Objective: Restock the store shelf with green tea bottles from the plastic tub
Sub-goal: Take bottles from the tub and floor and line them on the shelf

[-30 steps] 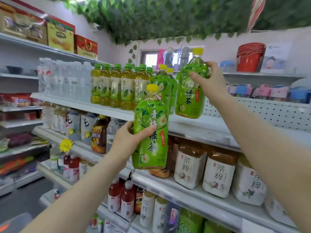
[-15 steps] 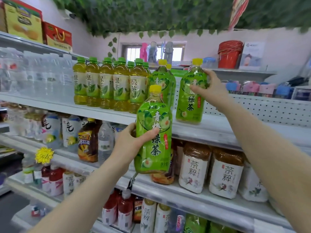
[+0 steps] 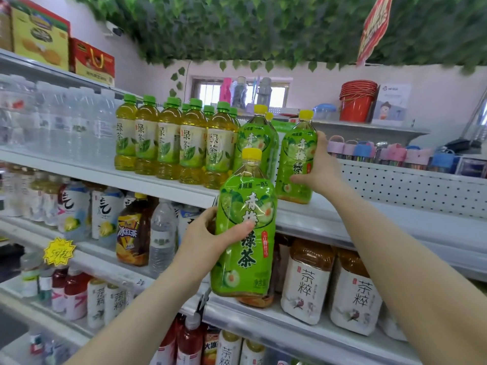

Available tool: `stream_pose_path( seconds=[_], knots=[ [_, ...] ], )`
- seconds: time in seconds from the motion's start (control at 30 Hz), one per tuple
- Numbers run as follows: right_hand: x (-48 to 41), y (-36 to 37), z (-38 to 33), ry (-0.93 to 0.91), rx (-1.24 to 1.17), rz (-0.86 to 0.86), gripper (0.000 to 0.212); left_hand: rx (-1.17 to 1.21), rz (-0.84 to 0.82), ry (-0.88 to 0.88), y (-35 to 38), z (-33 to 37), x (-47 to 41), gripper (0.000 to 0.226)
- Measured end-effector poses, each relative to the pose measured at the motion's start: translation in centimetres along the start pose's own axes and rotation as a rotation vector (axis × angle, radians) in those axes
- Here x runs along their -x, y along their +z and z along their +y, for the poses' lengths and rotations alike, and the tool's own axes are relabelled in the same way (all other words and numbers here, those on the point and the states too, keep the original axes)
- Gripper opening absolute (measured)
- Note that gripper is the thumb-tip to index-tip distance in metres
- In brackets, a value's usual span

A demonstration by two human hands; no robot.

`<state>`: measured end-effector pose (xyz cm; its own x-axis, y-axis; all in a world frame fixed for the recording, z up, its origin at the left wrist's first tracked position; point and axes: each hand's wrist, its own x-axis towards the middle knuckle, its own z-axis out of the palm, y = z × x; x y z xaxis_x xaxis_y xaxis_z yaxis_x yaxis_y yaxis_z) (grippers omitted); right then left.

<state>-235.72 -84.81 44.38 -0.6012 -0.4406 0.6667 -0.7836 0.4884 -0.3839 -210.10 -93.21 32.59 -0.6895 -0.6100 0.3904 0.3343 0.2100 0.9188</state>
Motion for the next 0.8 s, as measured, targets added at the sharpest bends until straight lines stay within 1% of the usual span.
stream_pose_path(
  seconds=[0.07, 0.13, 0.17, 0.2, 0.23, 0.27, 0.3, 0.33, 0.37, 0.4, 0.43, 0.47, 0.5, 0.57, 0.67, 0.73, 0.8],
  knots=[
    [-0.6, 0.5, 0.2, 0.018, -0.014, -0.018, 0.130, 0.000, -0.006, 0.000, -0.2, 0.3, 0.2, 0.056],
    [-0.8, 0.6, 0.3, 0.049, -0.008, -0.065, 0.130, -0.008, -0.012, -0.008, -0.3, 0.4, 0.3, 0.061],
    [-0.6, 0.5, 0.2, 0.060, 0.028, -0.077, 0.128, -0.014, -0.019, -0.008, -0.5, 0.4, 0.3, 0.063],
    [-0.2, 0.1, -0.2, 0.050, 0.067, -0.056, 0.121, -0.021, -0.026, -0.010, -0.6, 0.4, 0.4, 0.064],
    [0.8, -0.5, -0.8, 0.007, 0.067, -0.010, 0.107, -0.026, -0.034, -0.011, -0.6, 0.3, 0.3, 0.065],
    [2.3, -1.1, -1.7, -0.069, 0.014, 0.050, 0.089, -0.027, -0.044, -0.009, -0.4, 0.5, 0.5, 0.065],
    [4.3, -1.8, -2.7, -0.139, -0.119, 0.077, 0.071, -0.026, -0.052, -0.003, -0.3, 0.5, 0.5, 0.064],
    [6.8, -2.6, -4.0, -0.159, -0.305, 0.032, 0.059, -0.025, -0.062, 0.004, 0.1, 0.6, 0.6, 0.061],
    [9.4, -3.2, -5.0, -0.150, -0.479, -0.083, 0.058, -0.022, -0.073, 0.010, 0.4, 0.5, 0.6, 0.058],
    [11.8, -3.6, -5.8, -0.129, -0.595, -0.204, 0.066, -0.018, -0.087, 0.010, 0.8, 0.5, 0.6, 0.057],
    [13.9, -3.8, -6.3, -0.127, -0.635, -0.280, 0.075, -0.015, -0.103, 0.011, 1.3, 0.4, 0.7, 0.058],
    [15.3, -3.7, -6.3, -0.142, -0.626, -0.295, 0.080, -0.019, -0.116, 0.010, 1.7, 0.3, 0.9, 0.059],
    [16.1, -3.5, -5.9, -0.148, -0.616, -0.279, 0.080, -0.022, -0.136, 0.011, 2.1, 0.1, 1.0, 0.060],
    [16.6, -3.4, -5.1, -0.104, -0.670, -0.241, 0.075, -0.025, -0.180, -0.002, 2.7, -0.1, 1.0, 0.061],
    [15.8, -3.6, -4.3, -0.056, -0.727, -0.213, 0.074, -0.070, -0.240, 0.010, 3.1, 0.5, 0.4, 0.060],
    [14.6, -4.2, -4.2, -0.068, -0.715, -0.189, 0.072, -0.163, -0.298, 0.059, 2.9, 1.5, -0.8, 0.058],
    [12.9, -5.2, -4.6, -0.096, -0.663, -0.146, 0.075, -0.275, -0.344, 0.162, 2.4, 3.0, -2.3, 0.059]
  ],
)
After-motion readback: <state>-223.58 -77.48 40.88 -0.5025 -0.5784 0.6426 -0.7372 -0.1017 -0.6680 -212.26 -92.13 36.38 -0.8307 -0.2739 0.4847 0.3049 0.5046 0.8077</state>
